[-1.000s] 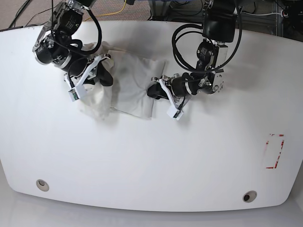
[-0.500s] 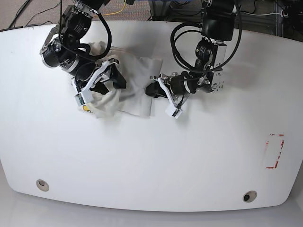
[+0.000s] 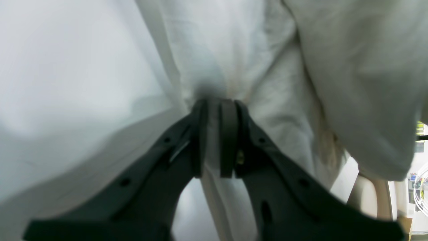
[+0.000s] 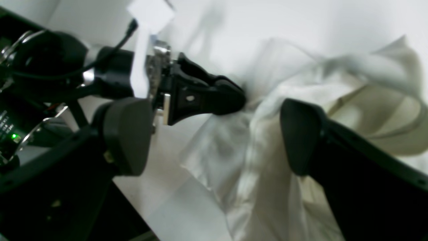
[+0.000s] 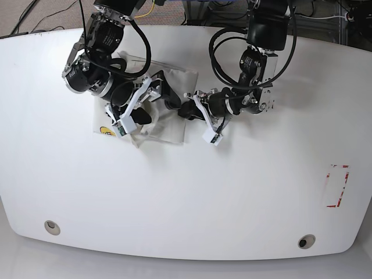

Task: Layout the t-shirt on the table in an organized manner, then fold the t-shirt properly
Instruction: 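Fold the strip end with the right gripper over toward the left gripper, then press and release the folded bundle with both grippers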

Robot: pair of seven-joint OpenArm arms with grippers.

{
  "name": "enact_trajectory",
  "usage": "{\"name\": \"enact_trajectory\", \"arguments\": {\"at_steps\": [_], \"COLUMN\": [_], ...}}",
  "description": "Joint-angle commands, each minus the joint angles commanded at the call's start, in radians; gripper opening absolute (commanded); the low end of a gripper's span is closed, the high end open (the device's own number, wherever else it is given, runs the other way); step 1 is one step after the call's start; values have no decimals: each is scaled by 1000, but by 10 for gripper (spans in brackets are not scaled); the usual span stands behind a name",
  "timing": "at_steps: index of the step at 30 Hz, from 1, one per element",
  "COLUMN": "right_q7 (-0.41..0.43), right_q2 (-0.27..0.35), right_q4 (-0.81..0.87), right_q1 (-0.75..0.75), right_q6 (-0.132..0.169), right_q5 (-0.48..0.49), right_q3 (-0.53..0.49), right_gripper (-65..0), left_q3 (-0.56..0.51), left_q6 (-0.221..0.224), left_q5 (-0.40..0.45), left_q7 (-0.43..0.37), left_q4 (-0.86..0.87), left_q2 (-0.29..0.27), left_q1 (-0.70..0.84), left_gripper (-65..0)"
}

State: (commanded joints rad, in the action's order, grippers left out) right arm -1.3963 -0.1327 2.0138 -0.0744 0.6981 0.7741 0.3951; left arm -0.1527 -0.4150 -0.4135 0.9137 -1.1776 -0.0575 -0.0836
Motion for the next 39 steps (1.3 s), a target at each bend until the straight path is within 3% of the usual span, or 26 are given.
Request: {"name": "enact_trajectory", "arguments": {"at_steps": [7,11,16,24,31,39], "right_q7": [33,36,36,24,0,0], "right_q2": [-3,-5,8,178,256,275], "right_q4": [0,3,3,5,2,3], "right_q1": [20,40,57,64,21,-135], "right_q6": [0,0,0,0,0,0], "right_q5": [-8,-8,2,89,169,310], "right_q3": [-124,-137,-55,92,209,259], "right_gripper": [-68,-71,-73,-73,-73,-73], "left_q3": [0,0,0,0,21,32], "left_q6": [0,-2,-3,-3,-5,-5], "left_q5": [0,0,-2,-2,-2,0], "left_q7": [0,0,0,0,0,0], "left_q4": [0,0,-3,-3,0,0], "left_q2": [2,2,29,34,37,41], "left_q1": [0,0,0,-2,-2,-2], "left_gripper": [-583,-583,-583,-583,-583,-582]}}
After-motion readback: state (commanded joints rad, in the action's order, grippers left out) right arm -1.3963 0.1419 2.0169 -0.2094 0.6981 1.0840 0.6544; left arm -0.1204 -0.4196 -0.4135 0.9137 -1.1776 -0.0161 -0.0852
